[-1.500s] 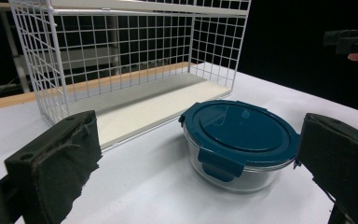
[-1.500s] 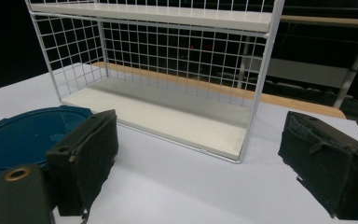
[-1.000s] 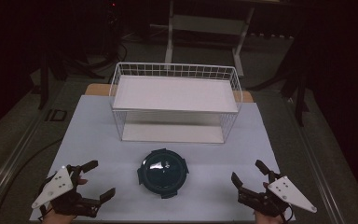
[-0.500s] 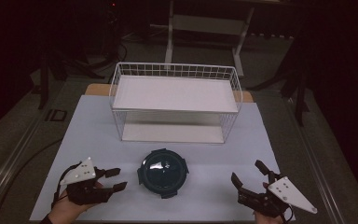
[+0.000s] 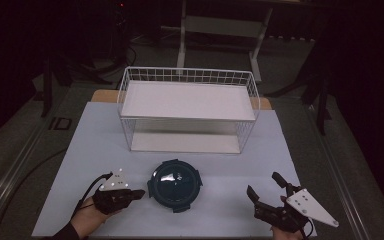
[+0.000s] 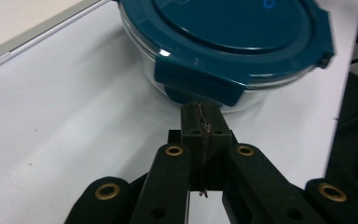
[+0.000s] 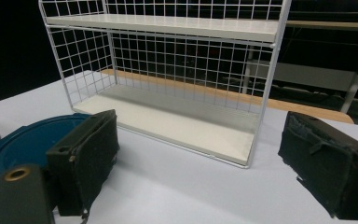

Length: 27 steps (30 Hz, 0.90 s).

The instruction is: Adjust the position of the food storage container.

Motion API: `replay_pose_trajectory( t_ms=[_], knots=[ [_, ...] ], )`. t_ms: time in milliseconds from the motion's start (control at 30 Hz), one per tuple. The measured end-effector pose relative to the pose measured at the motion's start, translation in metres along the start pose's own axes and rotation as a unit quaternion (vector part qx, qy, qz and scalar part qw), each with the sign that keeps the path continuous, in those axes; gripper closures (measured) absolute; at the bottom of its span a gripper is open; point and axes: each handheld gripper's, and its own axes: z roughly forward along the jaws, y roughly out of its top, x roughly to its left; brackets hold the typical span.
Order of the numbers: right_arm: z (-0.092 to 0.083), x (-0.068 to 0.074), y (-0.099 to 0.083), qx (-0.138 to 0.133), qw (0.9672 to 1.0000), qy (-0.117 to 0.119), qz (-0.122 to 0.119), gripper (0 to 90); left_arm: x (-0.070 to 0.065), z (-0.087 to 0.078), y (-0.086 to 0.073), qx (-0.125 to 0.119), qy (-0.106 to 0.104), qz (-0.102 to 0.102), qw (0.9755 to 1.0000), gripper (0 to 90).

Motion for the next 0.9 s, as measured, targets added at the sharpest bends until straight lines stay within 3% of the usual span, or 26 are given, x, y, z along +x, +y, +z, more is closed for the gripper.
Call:
replay_pose_trajectory(
  t_ms=[133,267,333,800,900],
  knots=[
    [0.000,0.000,0.000,0.002,1.0000,0.002,0.001,11.4,0.001,0.006,0.003,-0.001,0.003,0.001,1.0000,89.7],
    [0.000,0.001,0.000,0.001,1.0000,0.002,0.004,11.4,0.000,0.008,0.004,-0.017,0.008,-0.005,0.9998,89.7],
    [0.001,0.001,0.000,0.004,1.0000,0.003,0.004,11.3,-0.001,0.008,0.006,-0.012,0.012,0.005,0.9999,89.7],
    [0.005,0.001,-0.003,0.016,0.9998,0.008,0.006,11.4,0.011,0.022,0.023,-0.005,0.015,-0.011,0.9998,89.8],
    [0.006,0.001,-0.003,0.018,0.9998,0.008,0.005,11.4,0.010,0.028,0.030,0.001,0.019,0.000,0.9998,89.7]
  ],
)
